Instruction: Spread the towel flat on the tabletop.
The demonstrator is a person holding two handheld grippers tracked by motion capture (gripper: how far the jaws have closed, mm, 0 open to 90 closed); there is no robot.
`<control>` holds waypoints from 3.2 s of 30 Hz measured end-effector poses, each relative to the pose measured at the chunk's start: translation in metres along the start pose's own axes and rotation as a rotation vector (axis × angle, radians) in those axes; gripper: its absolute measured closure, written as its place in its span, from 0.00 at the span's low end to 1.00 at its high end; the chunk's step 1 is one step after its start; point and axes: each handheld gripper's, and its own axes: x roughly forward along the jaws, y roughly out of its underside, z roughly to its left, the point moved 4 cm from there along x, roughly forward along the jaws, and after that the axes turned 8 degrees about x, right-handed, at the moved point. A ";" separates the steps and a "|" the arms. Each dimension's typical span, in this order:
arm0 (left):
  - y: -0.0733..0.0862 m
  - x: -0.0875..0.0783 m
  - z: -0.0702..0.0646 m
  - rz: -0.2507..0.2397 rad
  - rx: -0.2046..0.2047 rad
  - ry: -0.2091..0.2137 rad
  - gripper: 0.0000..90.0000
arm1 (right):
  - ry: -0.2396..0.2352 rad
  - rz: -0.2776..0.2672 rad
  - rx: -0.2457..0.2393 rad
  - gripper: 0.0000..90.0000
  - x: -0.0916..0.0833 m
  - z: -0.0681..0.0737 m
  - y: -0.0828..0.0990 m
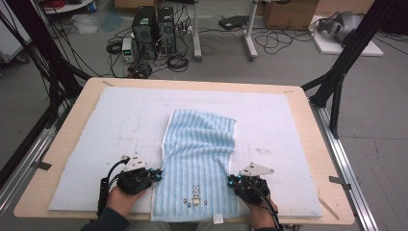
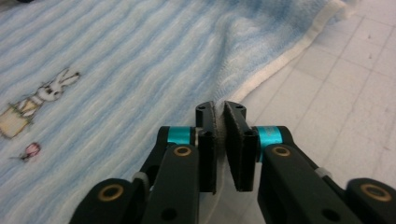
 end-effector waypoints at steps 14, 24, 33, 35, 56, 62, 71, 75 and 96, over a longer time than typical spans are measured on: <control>0.019 -0.026 -0.023 -0.002 -0.002 0.124 0.97 | -0.029 0.000 -0.043 0.94 -0.041 0.021 0.025; -0.014 -0.020 -0.001 -0.104 -0.040 0.029 0.51 | 0.052 -0.080 -0.003 0.64 -0.032 0.018 0.002; -0.019 0.022 0.013 0.023 -0.061 -0.012 0.71 | 0.105 0.007 0.017 0.81 0.013 0.005 -0.012; -0.018 0.021 0.009 0.024 -0.045 -0.005 0.89 | 0.087 0.012 0.009 0.92 0.011 0.005 -0.012; -0.005 -0.016 -0.004 -0.027 -0.053 0.104 0.63 | 0.001 -0.006 -0.008 0.79 -0.035 0.017 0.016; -0.030 -0.016 0.020 -0.136 -0.046 0.056 0.46 | 0.038 -0.076 0.011 0.68 -0.025 0.001 -0.011; -0.063 -0.004 0.051 -0.227 -0.009 0.015 0.48 | 0.069 -0.096 0.031 0.49 -0.010 -0.021 -0.041; -0.076 0.005 0.066 -0.215 0.012 -0.023 0.48 | 0.060 -0.098 0.026 0.44 -0.005 -0.026 -0.054; -0.147 0.023 0.122 -0.237 0.000 -0.058 0.29 | 0.036 -0.093 -0.015 0.27 0.011 -0.043 -0.083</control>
